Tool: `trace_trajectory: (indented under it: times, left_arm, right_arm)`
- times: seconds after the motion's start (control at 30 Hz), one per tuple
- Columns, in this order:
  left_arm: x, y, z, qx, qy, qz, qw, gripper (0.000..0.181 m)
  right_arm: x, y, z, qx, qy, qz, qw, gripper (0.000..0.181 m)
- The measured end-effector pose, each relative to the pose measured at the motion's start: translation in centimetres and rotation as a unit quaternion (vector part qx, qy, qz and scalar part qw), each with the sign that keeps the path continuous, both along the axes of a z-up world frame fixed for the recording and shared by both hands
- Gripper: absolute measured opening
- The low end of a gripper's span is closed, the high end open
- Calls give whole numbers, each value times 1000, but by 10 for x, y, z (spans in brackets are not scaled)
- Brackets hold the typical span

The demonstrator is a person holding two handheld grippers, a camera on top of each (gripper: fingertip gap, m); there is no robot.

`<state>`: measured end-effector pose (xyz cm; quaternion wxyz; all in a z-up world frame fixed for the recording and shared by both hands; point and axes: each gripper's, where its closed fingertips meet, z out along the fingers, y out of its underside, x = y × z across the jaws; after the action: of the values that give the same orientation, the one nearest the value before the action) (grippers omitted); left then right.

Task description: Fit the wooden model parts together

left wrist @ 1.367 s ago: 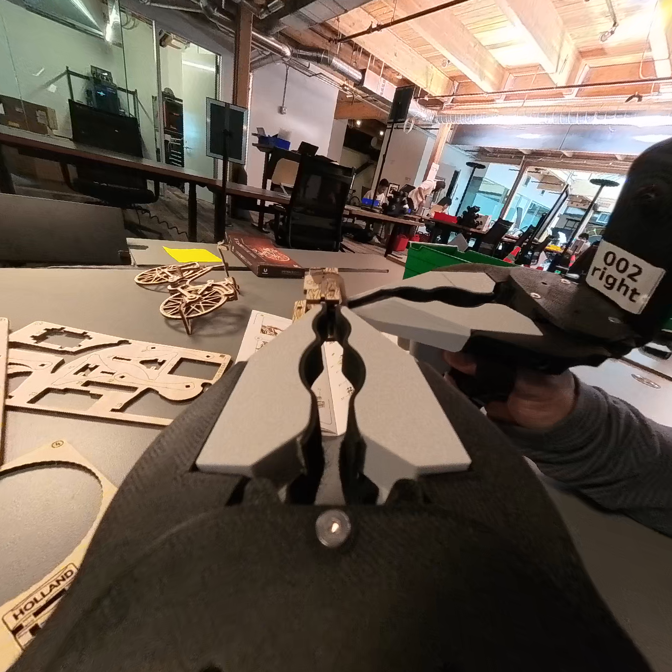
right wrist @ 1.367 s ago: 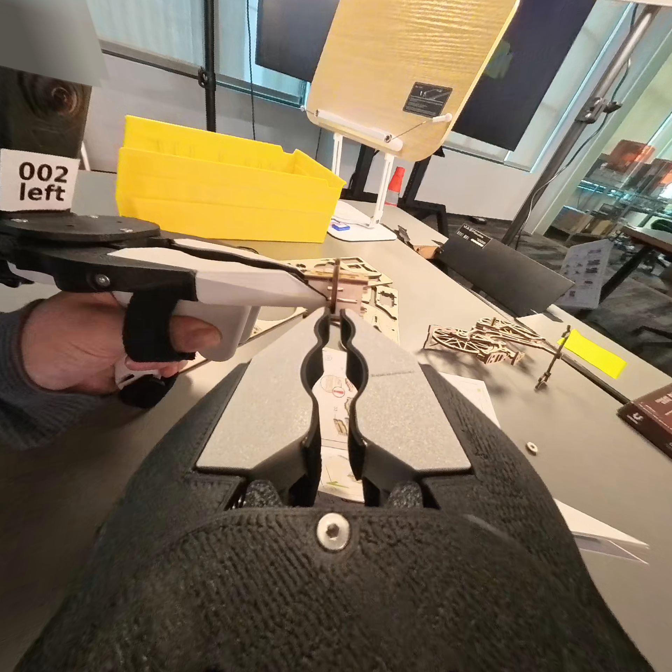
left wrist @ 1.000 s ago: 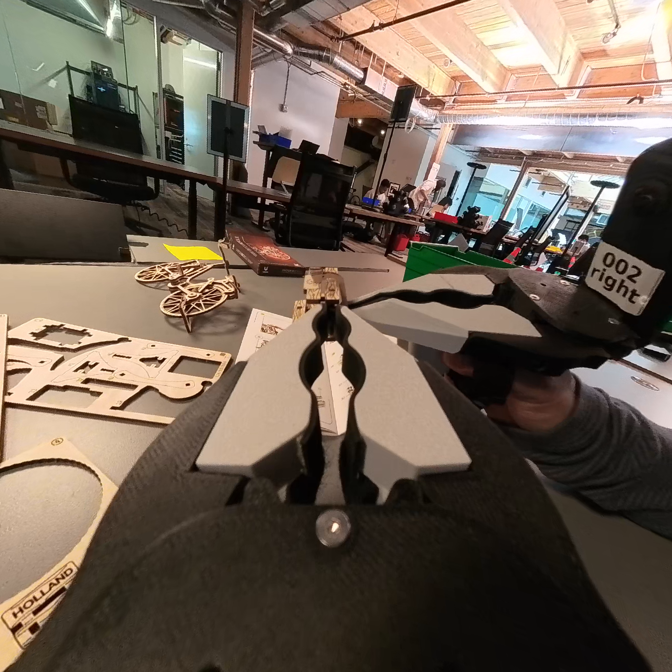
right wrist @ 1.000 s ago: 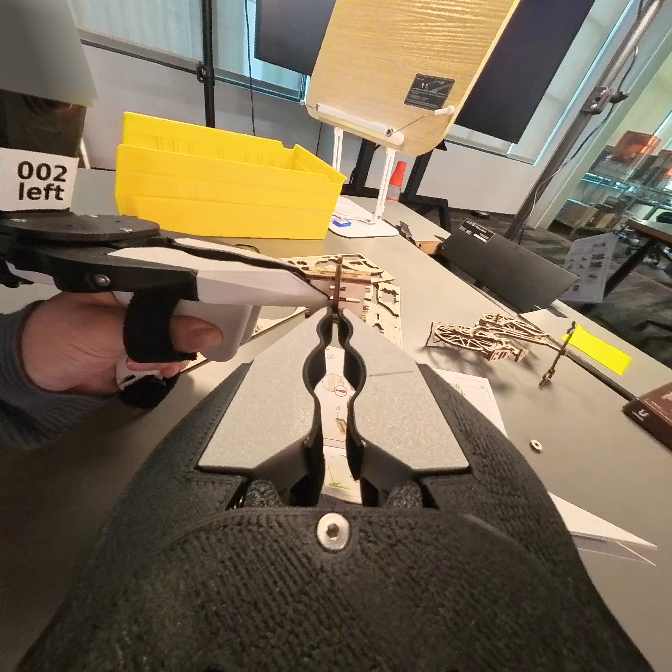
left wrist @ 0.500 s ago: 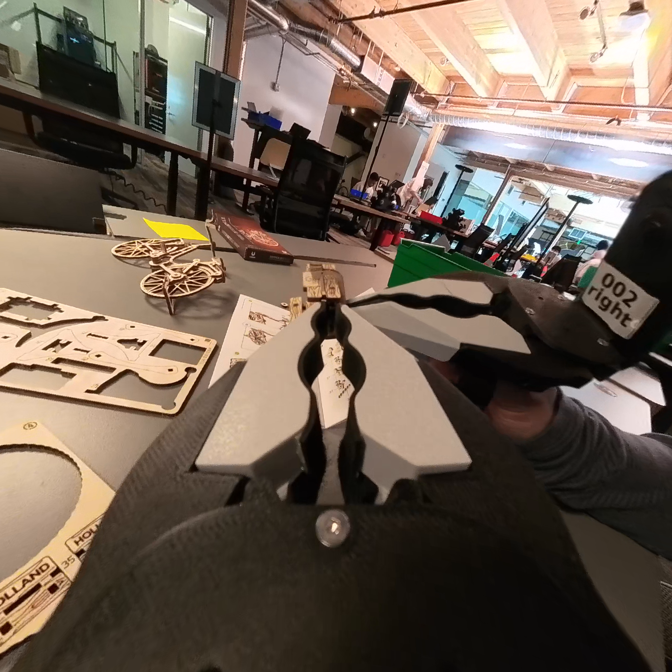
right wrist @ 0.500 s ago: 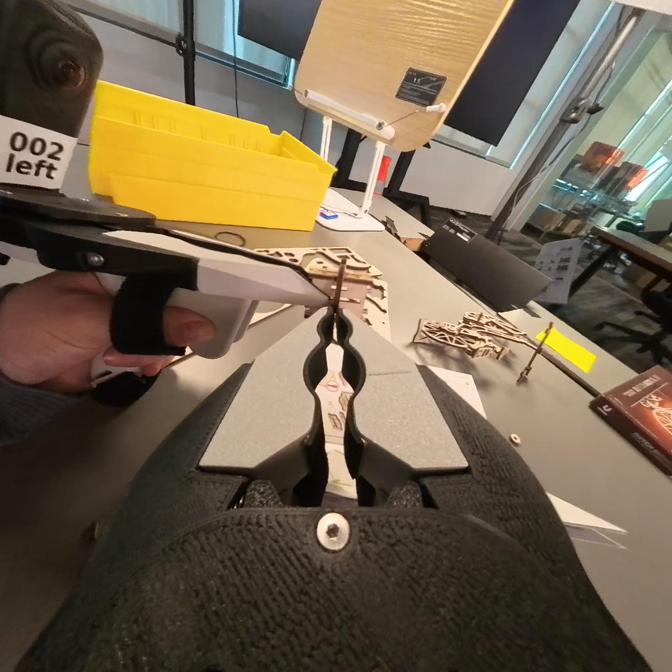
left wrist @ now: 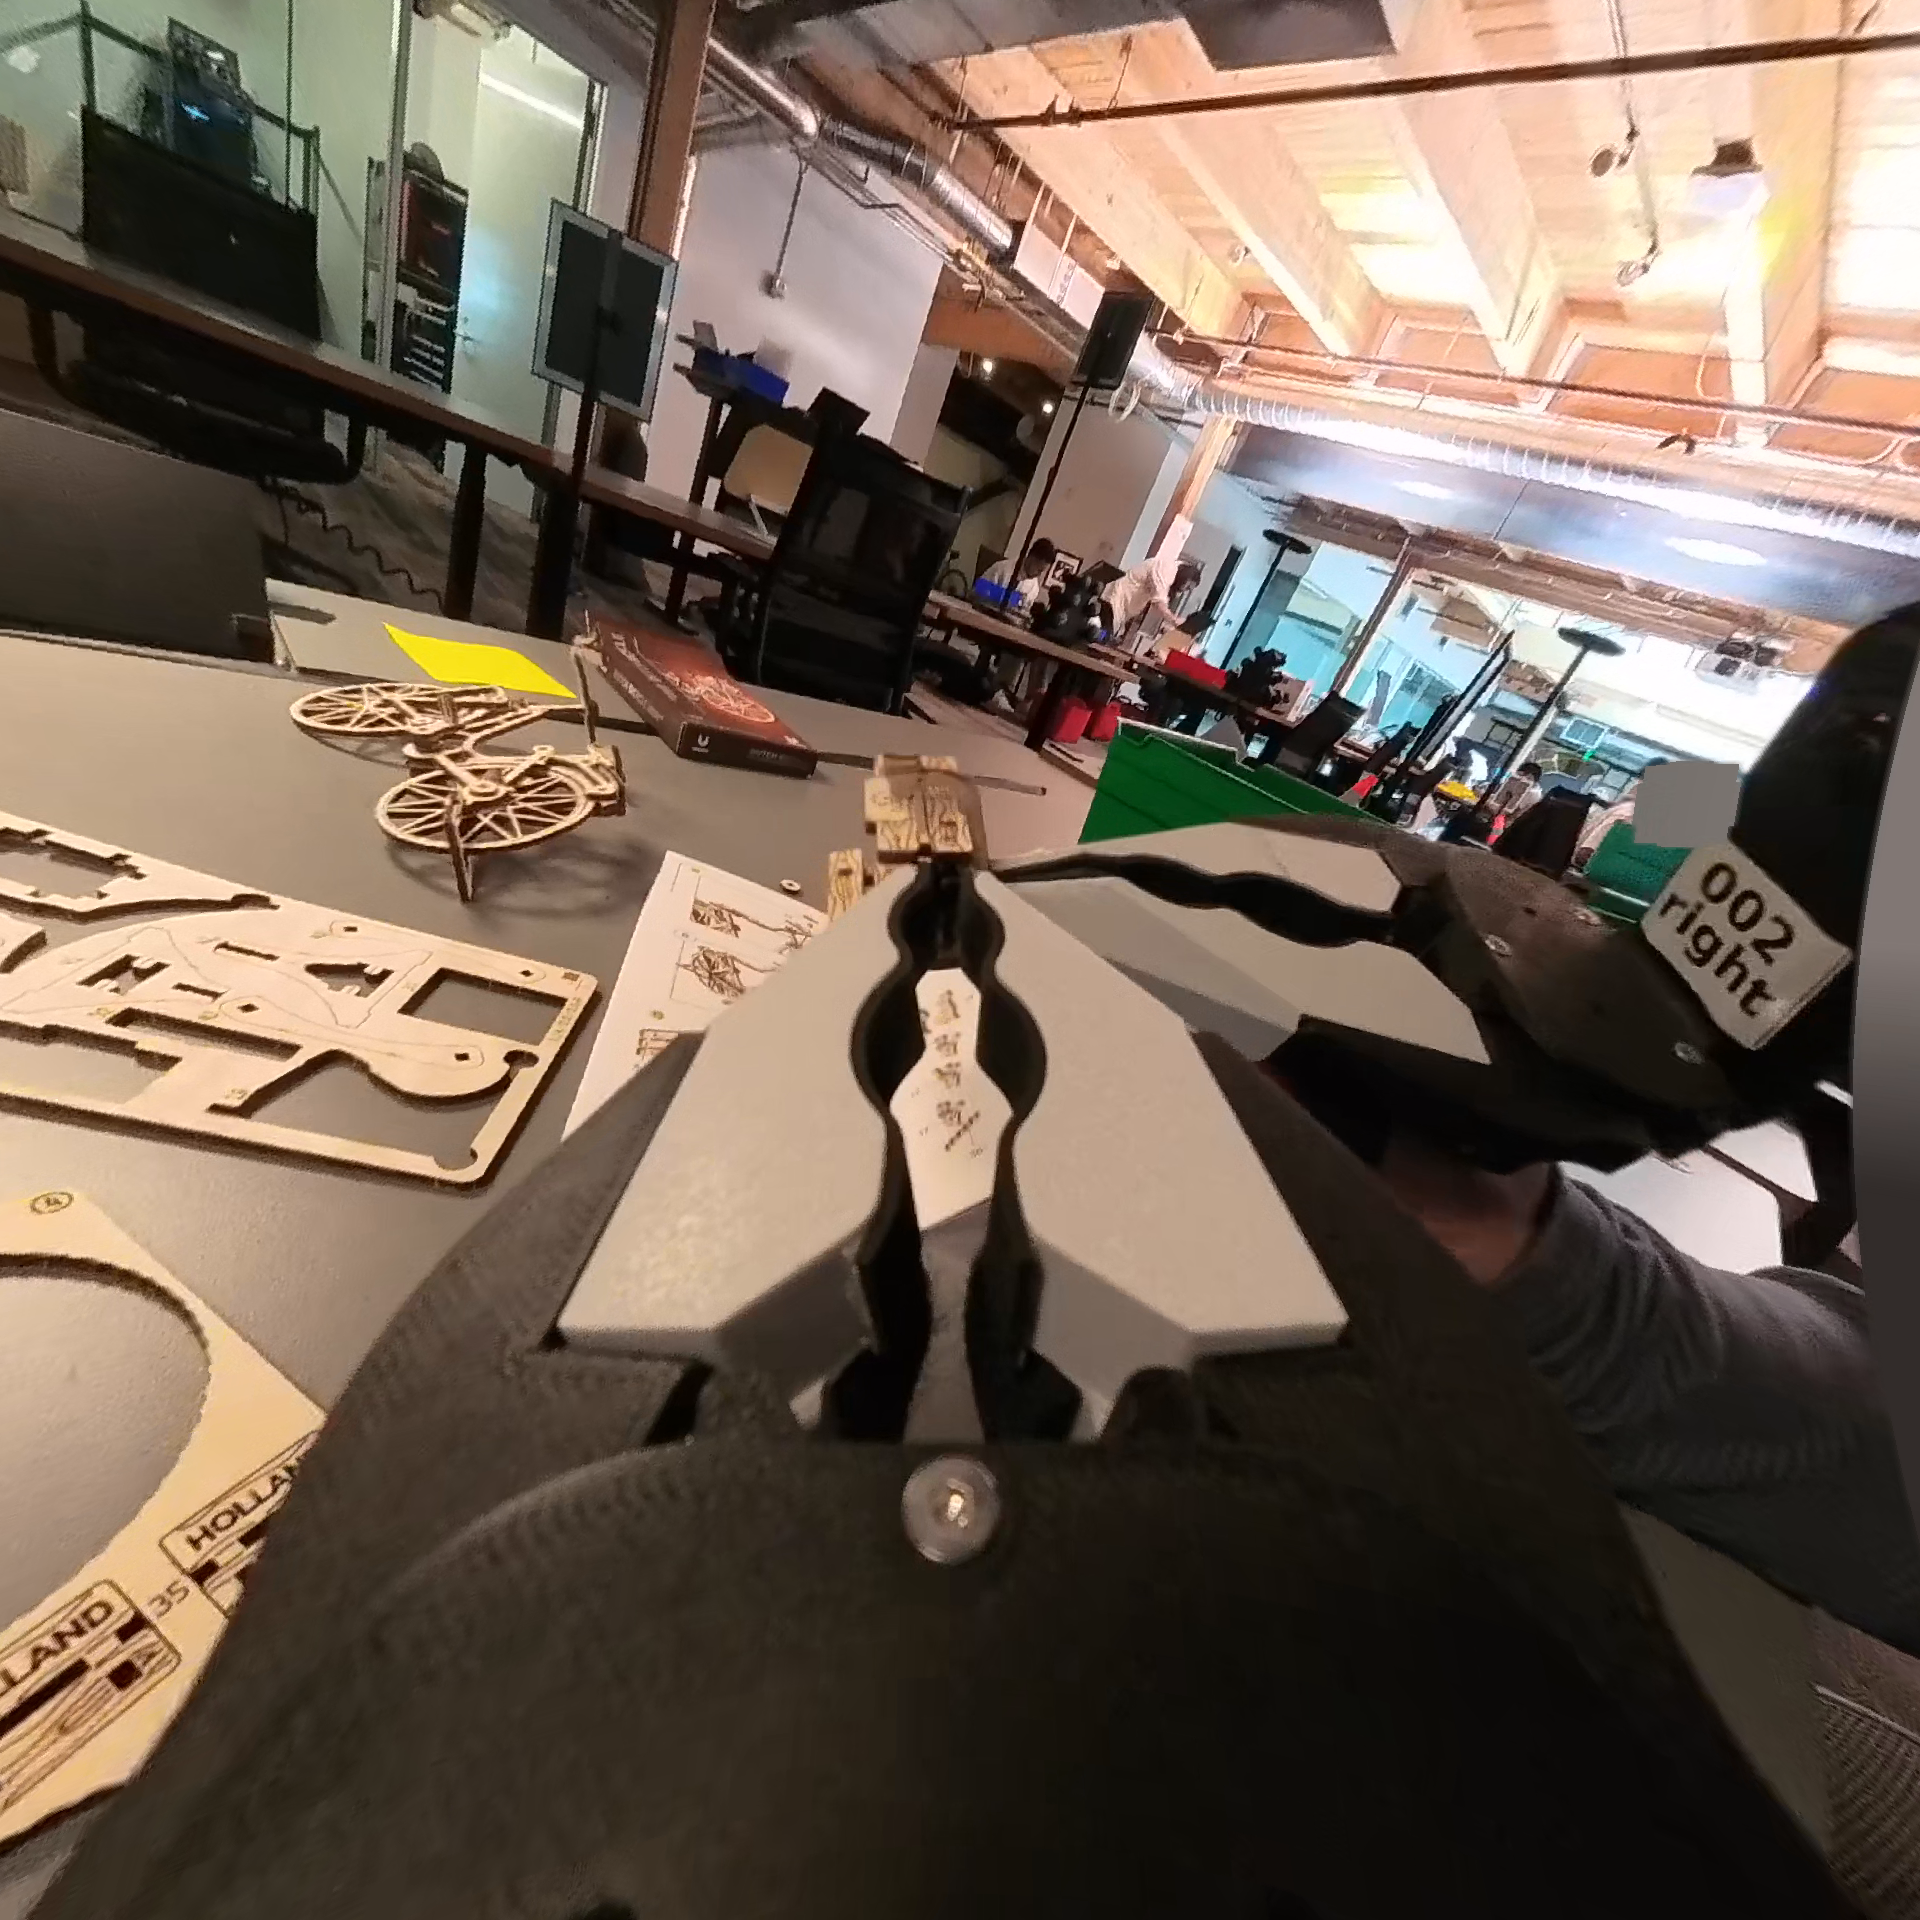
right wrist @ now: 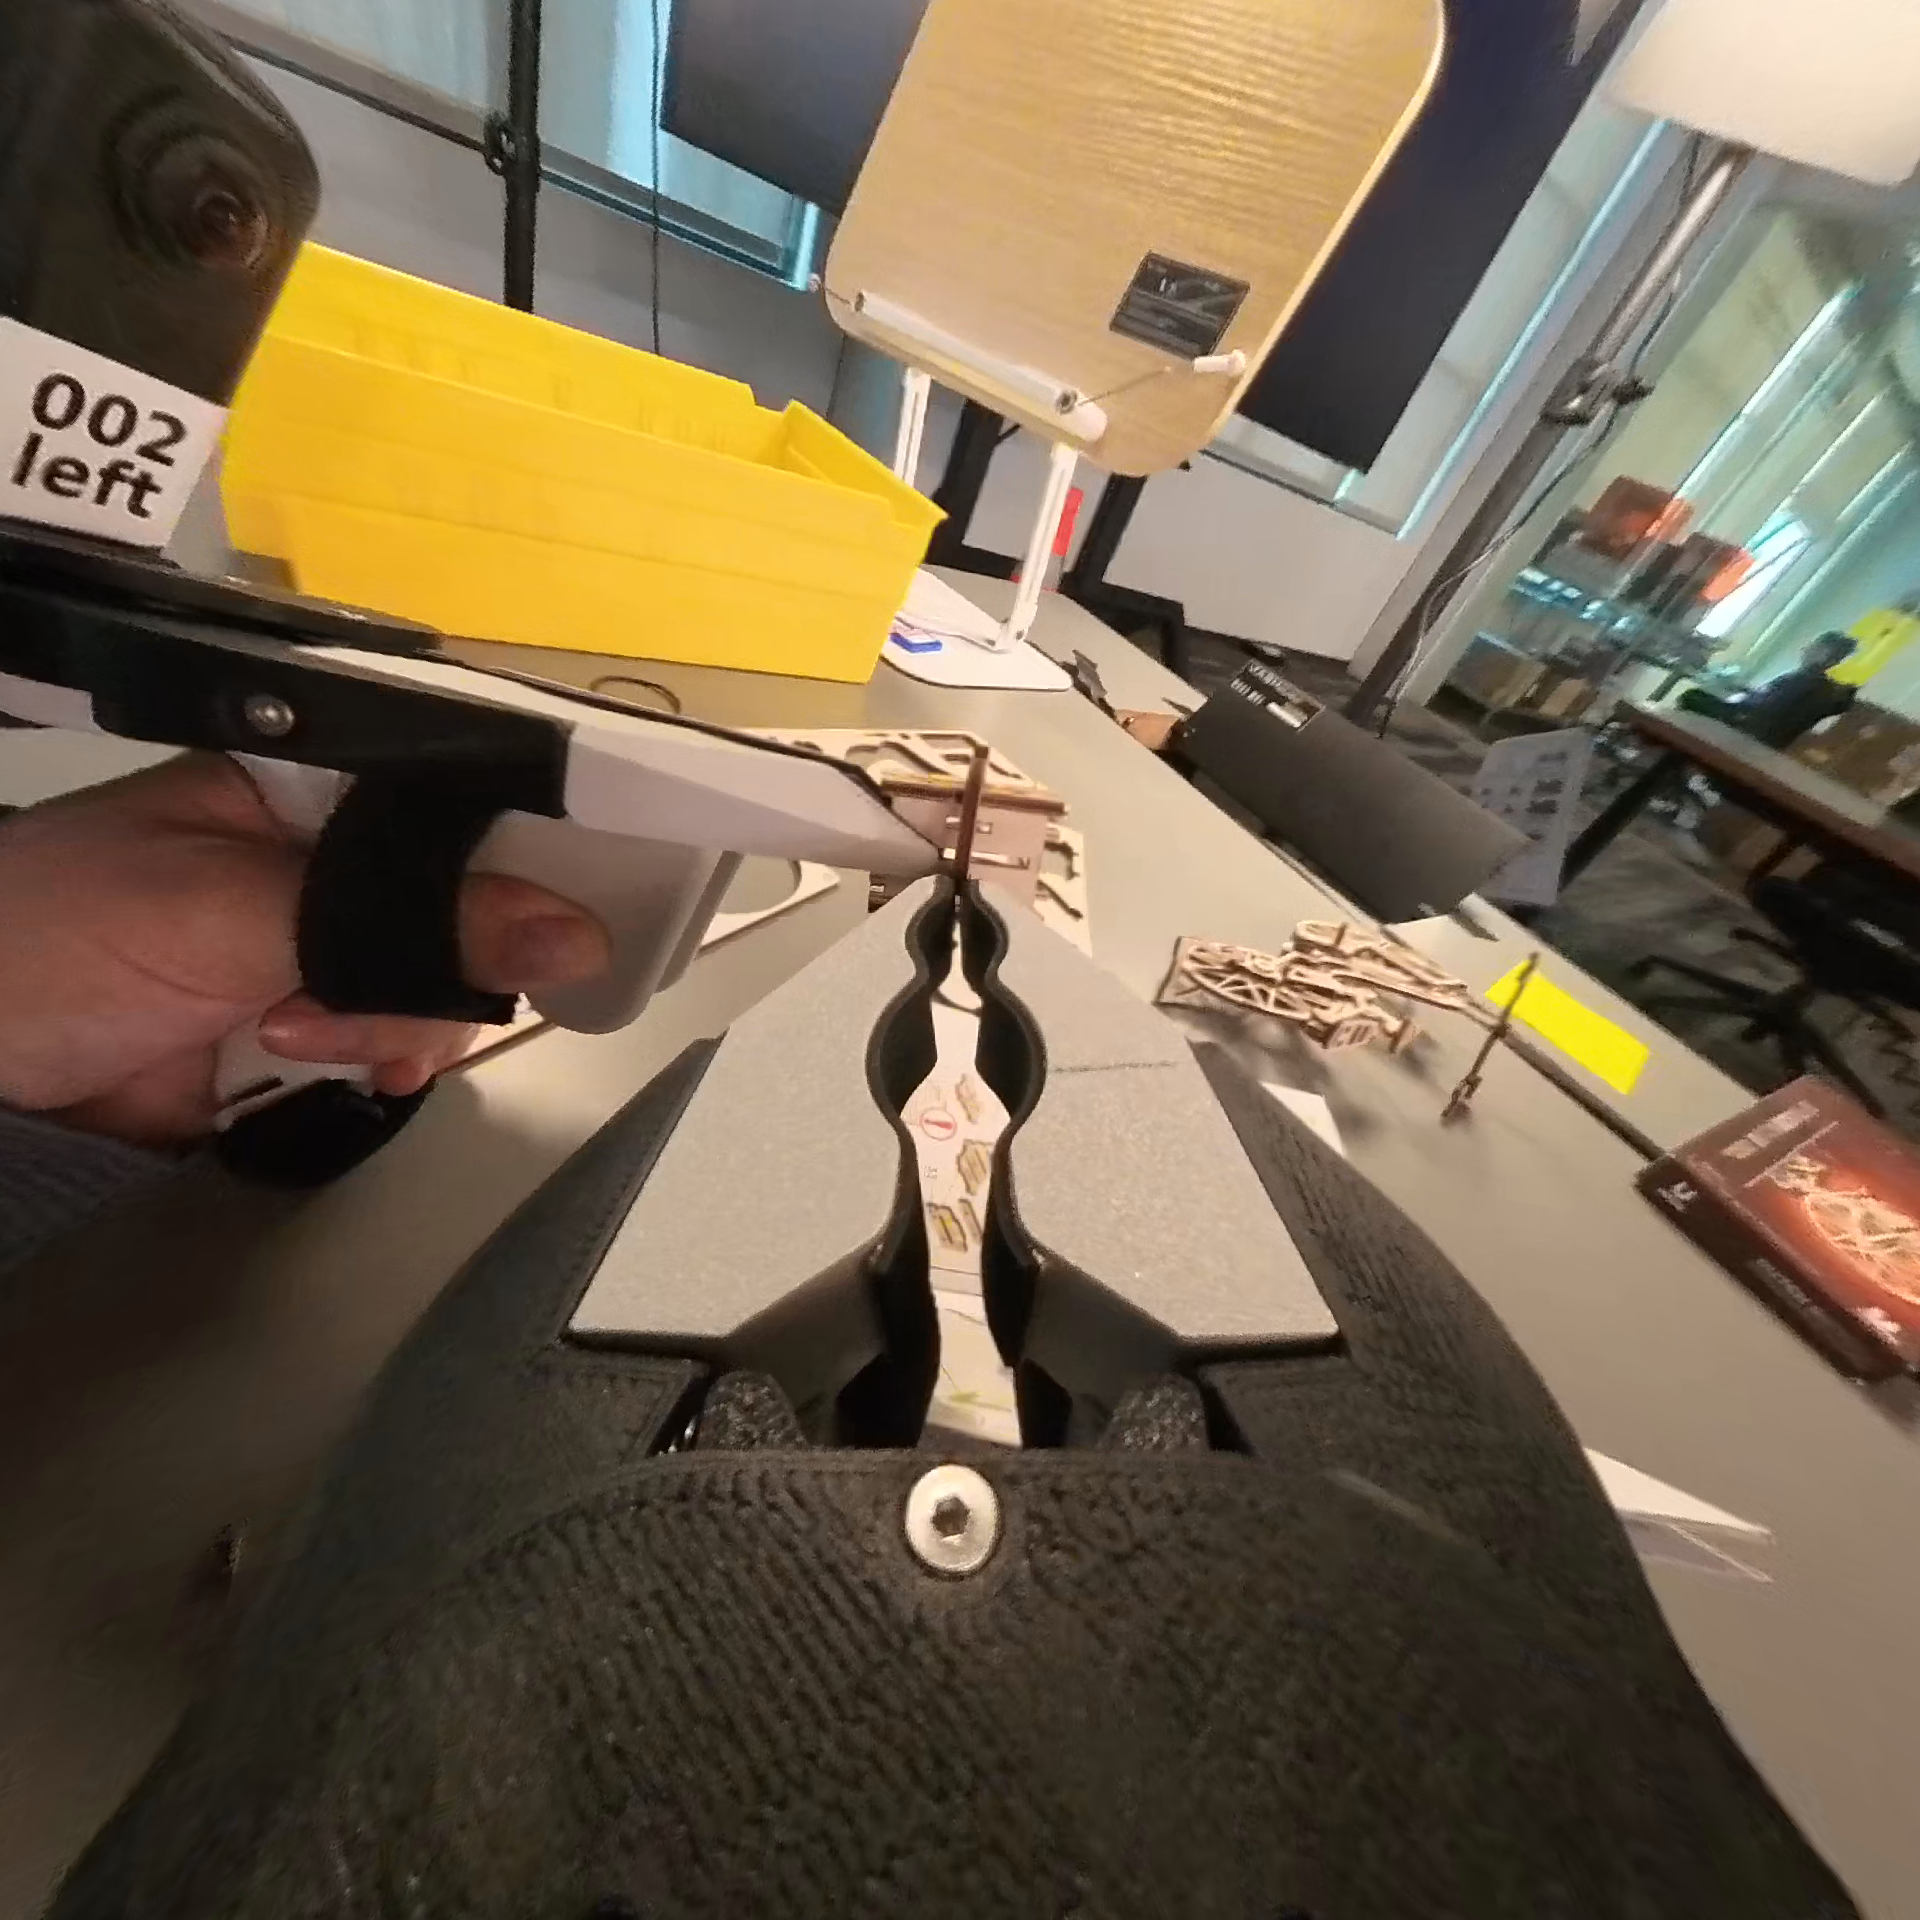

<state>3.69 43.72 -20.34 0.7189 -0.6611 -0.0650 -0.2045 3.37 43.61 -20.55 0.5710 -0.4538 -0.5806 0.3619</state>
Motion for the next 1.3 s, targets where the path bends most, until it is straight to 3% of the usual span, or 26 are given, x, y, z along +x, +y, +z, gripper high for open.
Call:
trace_trajectory:
  times: [0.07,0.2,0.3,0.4,0.5,0.63,0.73,0.9,1.13,1.3]
  left_arm:
    - [0,3,-4,-16,-2,0,1000,1]
    - [0,-2,1,6,-8,-5,1000,1]
    - [2,4,-4,-18,-1,-8,1000,1]
    - [0,1,0,1,-9,-5,1000,1]
    - [1,3,-4,-15,-9,-7,1000,1]
    - [3,0,-2,-7,-12,-17,1000,1]
    - [5,4,-8,-30,-1,-18,999,1]
    - [5,1,-3,-12,-3,-17,1000,2]
    - [6,2,-3,-14,13,-15,1000,1]
    - [19,-10,17,67,70,-43,994,1]
  right_arm:
    - [0,3,-3,-25,-6,11,1000,0]
    - [0,-2,1,15,1,8,1000,0]
    - [2,4,-3,-23,-8,26,999,0]
    - [0,0,0,18,-2,1,1000,0]
    - [1,3,-4,-18,-7,28,999,0]
    - [2,0,-2,9,-8,24,1000,0]
    - [4,5,-8,-37,-21,59,997,0]
    - [4,1,-4,-20,-15,55,998,0]
    - [6,1,-4,-101,-12,112,989,0]
    - [30,0,27,-95,6,165,982,27]
